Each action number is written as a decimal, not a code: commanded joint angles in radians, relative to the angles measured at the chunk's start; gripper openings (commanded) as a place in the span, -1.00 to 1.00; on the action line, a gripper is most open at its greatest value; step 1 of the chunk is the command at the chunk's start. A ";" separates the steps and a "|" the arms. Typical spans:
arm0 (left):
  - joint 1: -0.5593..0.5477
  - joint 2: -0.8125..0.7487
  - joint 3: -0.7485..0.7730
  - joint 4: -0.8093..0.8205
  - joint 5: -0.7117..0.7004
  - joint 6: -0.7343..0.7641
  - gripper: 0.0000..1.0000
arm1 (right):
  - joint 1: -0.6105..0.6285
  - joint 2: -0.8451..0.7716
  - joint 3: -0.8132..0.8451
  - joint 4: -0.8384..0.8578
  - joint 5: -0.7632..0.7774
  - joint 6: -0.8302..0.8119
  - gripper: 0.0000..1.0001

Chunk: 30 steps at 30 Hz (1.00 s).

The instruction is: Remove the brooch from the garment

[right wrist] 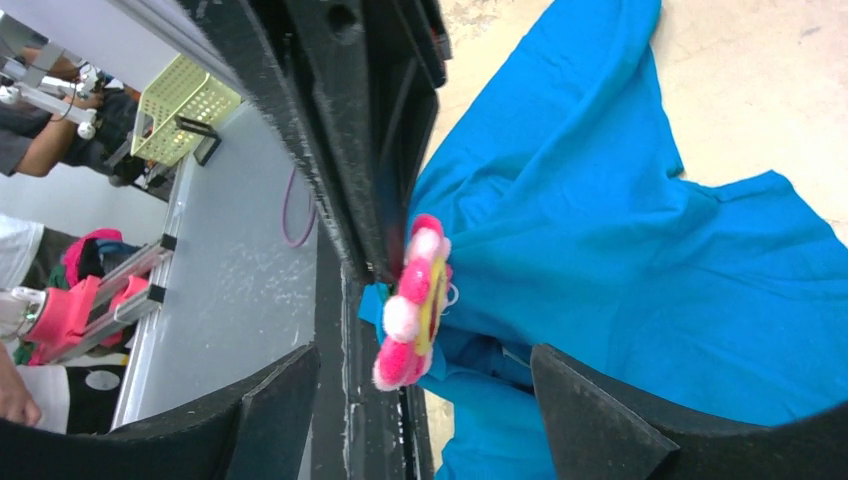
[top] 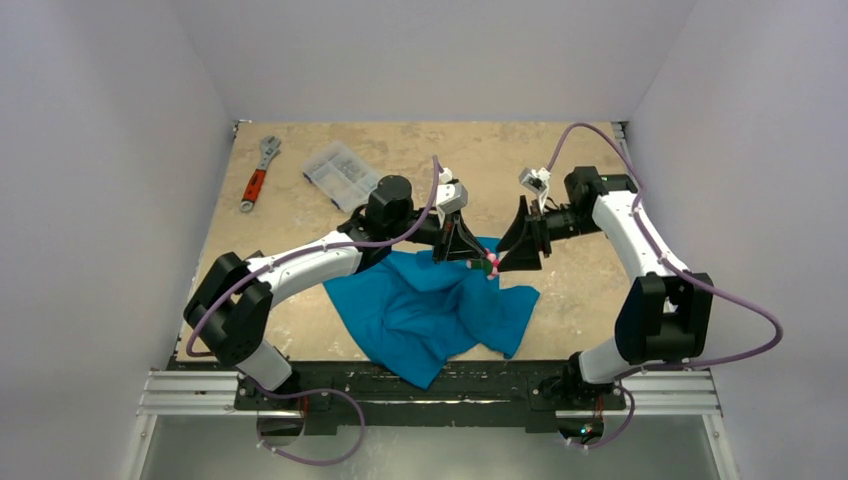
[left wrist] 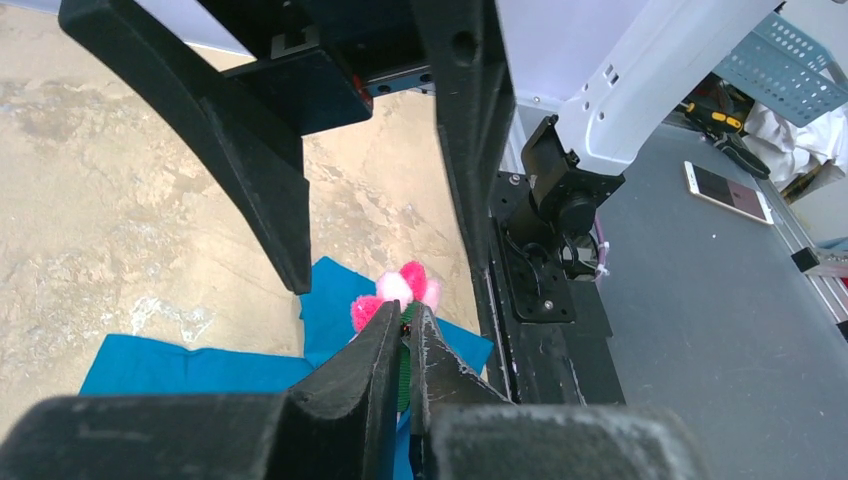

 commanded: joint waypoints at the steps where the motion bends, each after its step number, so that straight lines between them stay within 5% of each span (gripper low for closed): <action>1: 0.007 0.000 0.024 0.019 0.023 0.011 -1.00 | 0.013 -0.053 0.006 -0.068 0.005 -0.084 0.63; 11: 0.008 -0.002 0.045 0.023 0.024 0.001 -1.00 | 0.121 -0.144 -0.090 0.323 0.066 0.269 0.34; 22: 0.008 0.001 0.036 0.028 0.016 0.001 -1.00 | 0.134 -0.146 -0.093 0.349 0.057 0.278 -0.60; 25: 0.009 -0.003 0.038 0.035 0.009 -0.008 -1.00 | 0.135 -0.147 -0.094 0.347 0.056 0.277 -1.00; 28: 0.022 -0.017 0.028 0.043 -0.008 -0.039 -0.80 | 0.135 -0.153 -0.096 0.346 0.064 0.278 -1.00; 30: 0.046 -0.037 0.015 0.049 -0.034 -0.077 -0.44 | 0.135 -0.152 -0.099 0.358 0.064 0.304 -1.00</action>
